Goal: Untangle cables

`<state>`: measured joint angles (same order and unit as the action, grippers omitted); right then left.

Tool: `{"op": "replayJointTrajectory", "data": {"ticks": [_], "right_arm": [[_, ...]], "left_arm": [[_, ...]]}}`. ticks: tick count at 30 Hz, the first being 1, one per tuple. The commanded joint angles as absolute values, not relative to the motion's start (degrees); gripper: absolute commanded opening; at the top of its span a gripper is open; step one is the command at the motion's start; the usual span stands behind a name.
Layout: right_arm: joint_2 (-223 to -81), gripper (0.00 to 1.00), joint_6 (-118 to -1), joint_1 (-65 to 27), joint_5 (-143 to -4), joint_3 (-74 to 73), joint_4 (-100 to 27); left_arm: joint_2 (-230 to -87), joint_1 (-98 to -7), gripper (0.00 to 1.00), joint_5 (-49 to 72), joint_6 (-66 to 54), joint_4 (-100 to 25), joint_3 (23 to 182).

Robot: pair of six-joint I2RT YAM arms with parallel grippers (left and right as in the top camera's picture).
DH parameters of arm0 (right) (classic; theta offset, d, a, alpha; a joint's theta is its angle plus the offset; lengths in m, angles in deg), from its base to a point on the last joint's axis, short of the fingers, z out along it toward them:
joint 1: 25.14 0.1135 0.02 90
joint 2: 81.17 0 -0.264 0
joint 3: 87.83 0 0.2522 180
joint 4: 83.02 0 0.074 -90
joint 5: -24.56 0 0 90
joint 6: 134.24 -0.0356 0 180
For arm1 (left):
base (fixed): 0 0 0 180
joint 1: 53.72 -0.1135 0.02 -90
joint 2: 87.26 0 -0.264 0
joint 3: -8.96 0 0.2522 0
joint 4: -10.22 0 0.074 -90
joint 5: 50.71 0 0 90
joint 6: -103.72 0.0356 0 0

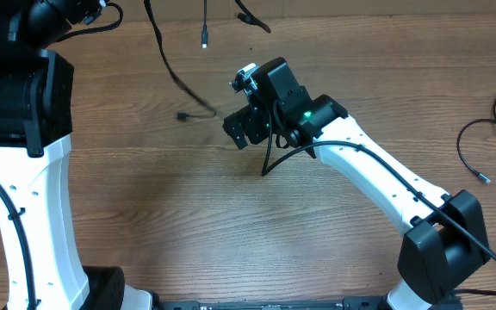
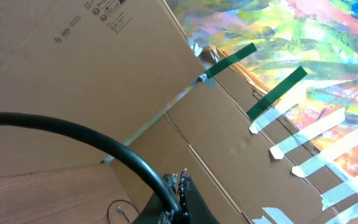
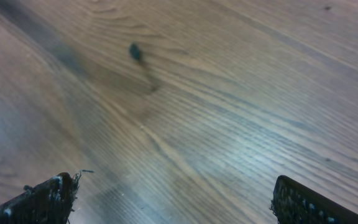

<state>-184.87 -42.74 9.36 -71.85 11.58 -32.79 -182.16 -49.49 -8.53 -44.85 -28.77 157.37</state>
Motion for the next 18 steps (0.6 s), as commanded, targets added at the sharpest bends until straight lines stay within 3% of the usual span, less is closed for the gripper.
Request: {"op": "replayJointTrajectory", "data": {"ticks": [1,18], "right_arm": [[-184.80,1.00,-42.98,9.12,-70.19,11.25,-34.34],[-186.86,0.97,-46.24,9.25,-79.96,11.25,-36.03]], "left_arm": [[-181.98,-49.58,0.04,-8.85,-45.00,-28.29,158.27],[-181.96,-49.58,0.04,-10.71,-45.68,-27.96,158.27]]}}
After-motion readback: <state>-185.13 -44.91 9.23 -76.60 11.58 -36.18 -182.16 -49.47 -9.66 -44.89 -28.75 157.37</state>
